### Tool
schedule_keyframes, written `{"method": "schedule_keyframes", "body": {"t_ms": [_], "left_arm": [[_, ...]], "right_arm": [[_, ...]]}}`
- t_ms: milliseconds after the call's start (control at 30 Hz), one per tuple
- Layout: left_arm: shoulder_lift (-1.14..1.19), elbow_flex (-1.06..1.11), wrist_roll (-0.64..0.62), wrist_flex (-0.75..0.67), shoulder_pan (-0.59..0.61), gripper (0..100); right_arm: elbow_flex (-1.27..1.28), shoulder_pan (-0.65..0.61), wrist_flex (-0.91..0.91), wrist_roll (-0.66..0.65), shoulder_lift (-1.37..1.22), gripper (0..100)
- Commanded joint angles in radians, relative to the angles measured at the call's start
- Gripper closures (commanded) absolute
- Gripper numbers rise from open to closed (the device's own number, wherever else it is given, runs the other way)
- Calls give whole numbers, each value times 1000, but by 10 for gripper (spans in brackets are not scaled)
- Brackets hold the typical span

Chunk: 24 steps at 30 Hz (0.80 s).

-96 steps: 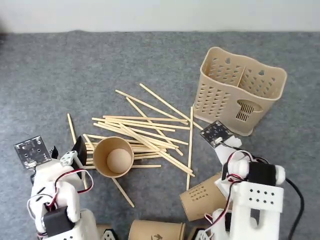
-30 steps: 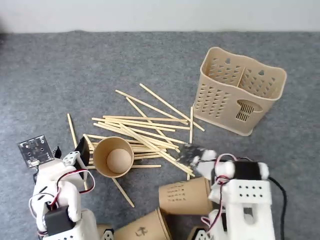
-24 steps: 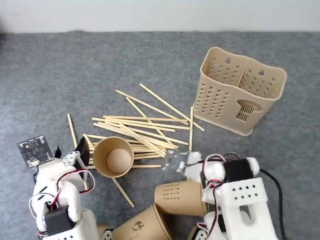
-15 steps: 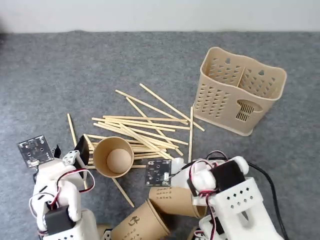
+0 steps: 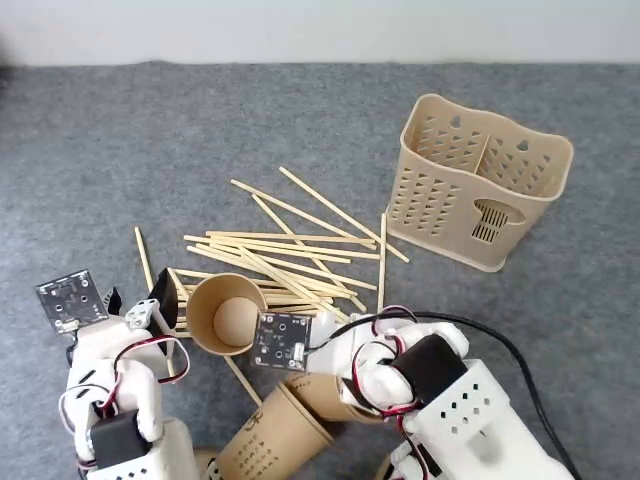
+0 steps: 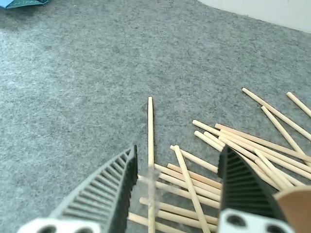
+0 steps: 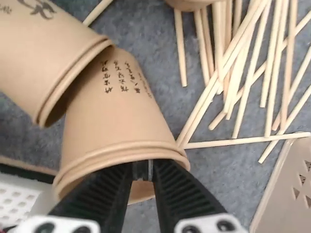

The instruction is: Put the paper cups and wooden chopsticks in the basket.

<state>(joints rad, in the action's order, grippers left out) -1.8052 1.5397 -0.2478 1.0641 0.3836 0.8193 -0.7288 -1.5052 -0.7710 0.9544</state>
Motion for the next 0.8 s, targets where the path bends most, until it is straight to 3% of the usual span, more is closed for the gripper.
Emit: {"method": "schedule_keyframes", "body": {"t_ms": [0, 200, 367, 600, 767], "left_arm": [[-15, -7, -6, -26, -2, 739], [-15, -7, -6, -26, -2, 739], [-15, -7, -6, -26, -2, 739], [-15, -5, -6, -26, -2, 739], [-15, -5, -6, -26, -2, 739]], "right_arm": [[-55, -7, 51, 14, 7, 988], [-52, -10, 128, 23, 7, 874], [-51, -81, 147, 150, 7, 775], [-49, -219, 147, 215, -2, 733], [-48, -242, 177, 226, -4, 682]]}}
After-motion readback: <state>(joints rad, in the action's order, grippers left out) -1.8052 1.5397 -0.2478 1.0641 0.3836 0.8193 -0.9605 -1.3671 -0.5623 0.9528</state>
